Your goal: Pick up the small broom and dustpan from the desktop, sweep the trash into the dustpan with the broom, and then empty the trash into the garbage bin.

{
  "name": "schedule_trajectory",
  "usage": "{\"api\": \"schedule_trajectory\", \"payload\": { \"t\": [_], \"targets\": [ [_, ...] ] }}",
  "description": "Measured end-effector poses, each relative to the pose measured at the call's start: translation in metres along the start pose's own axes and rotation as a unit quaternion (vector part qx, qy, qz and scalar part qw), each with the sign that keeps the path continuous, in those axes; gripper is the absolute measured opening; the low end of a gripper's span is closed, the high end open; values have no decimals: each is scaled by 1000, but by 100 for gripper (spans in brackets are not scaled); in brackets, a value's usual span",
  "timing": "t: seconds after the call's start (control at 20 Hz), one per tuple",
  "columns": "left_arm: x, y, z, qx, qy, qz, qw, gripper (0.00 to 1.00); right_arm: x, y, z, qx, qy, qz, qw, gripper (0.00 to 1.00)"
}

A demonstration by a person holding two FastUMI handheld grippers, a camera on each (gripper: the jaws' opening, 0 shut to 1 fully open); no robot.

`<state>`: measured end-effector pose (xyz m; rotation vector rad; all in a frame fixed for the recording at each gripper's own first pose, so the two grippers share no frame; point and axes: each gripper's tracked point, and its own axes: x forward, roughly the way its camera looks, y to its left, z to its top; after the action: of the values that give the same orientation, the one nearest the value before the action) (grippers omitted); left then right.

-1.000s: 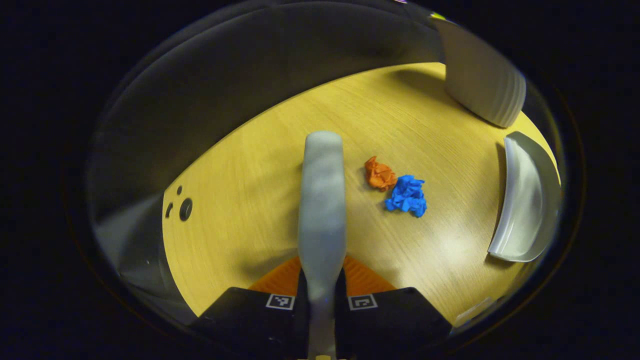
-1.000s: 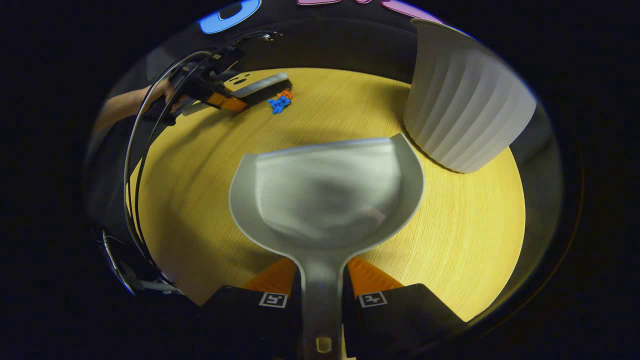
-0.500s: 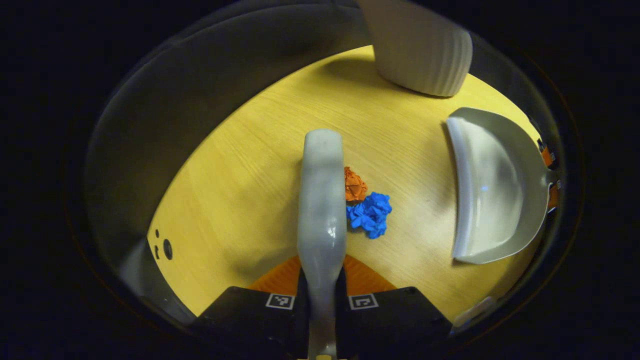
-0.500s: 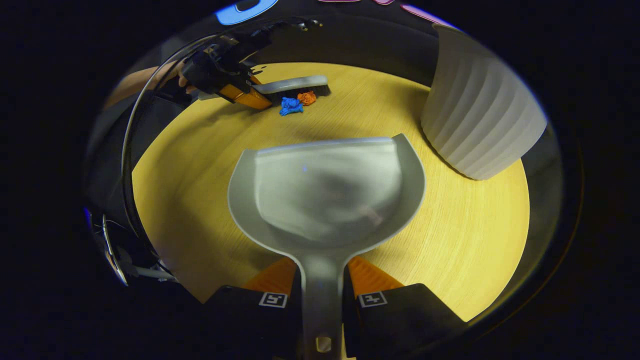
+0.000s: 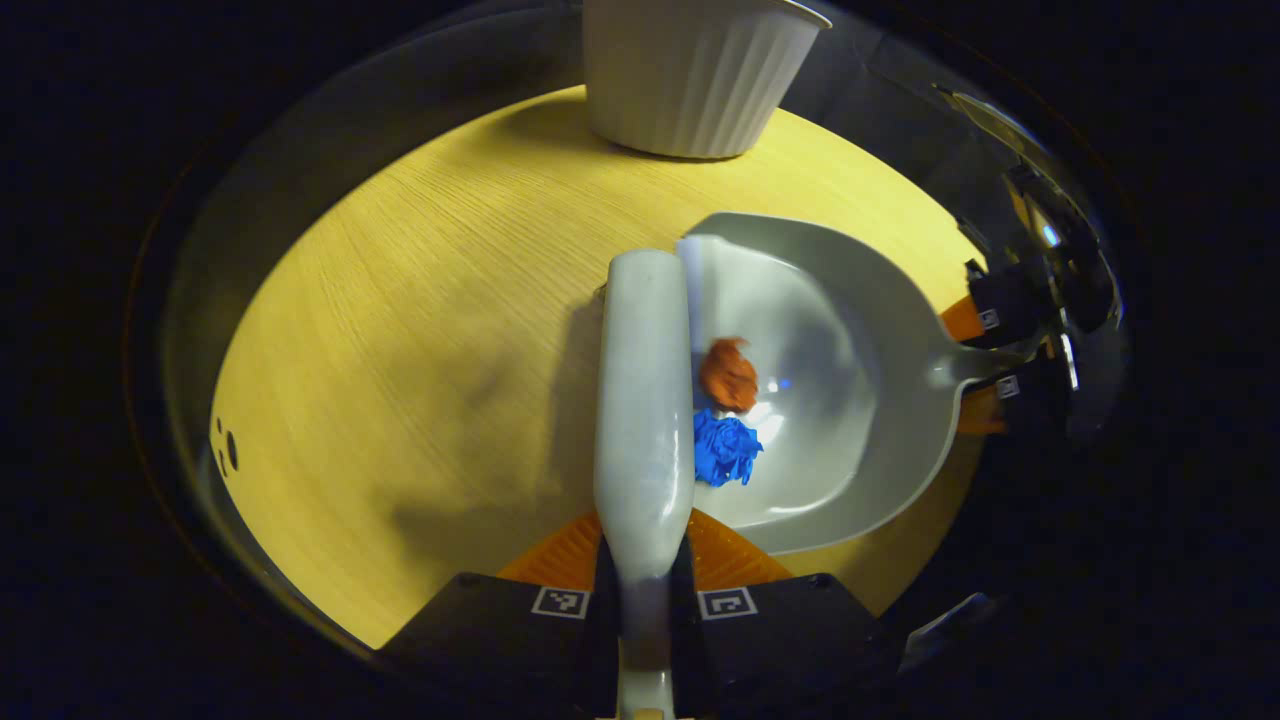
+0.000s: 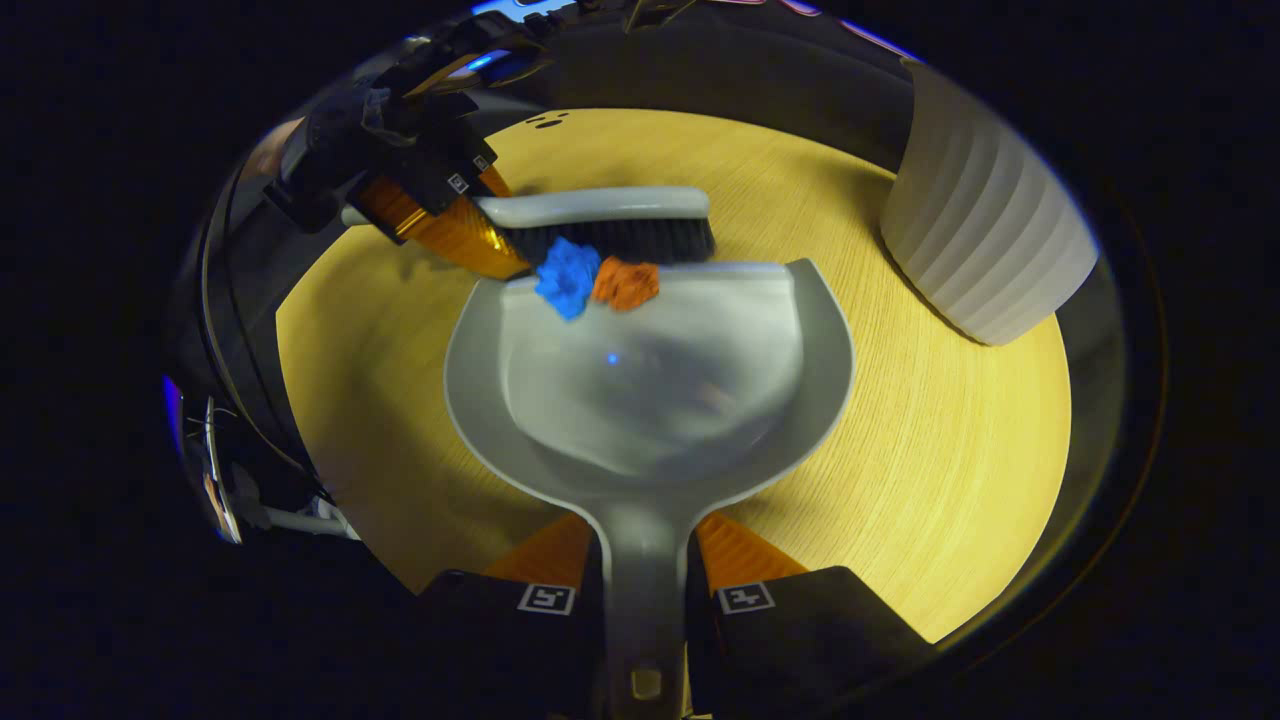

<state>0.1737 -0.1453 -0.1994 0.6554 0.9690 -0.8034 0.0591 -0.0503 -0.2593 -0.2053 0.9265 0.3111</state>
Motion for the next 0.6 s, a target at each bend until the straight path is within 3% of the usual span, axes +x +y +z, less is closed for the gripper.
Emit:
{"api": "schedule_trajectory", "payload": {
  "t": [0.05,0.1,0.25,0.45,0.6],
  "targets": [
    [-1,-6,-1,-10,-3,-9,1000,25,2,-2,-1,2,-1,1,1000,36],
    [-3,-13,-4,-23,-7,-16,1000,25,2,-4,1,4,-3,0,1000,32],
    [-18,-9,-7,-69,-46,7,997,25,0,-4,3,10,-17,-5,1000,36],
    [-55,-5,-35,-158,-98,46,982,25,-6,-2,7,18,-28,-18,999,41],
    [-86,0,-69,-212,-123,79,966,25,-15,-1,8,34,-39,-26,998,36]
  ]
}}
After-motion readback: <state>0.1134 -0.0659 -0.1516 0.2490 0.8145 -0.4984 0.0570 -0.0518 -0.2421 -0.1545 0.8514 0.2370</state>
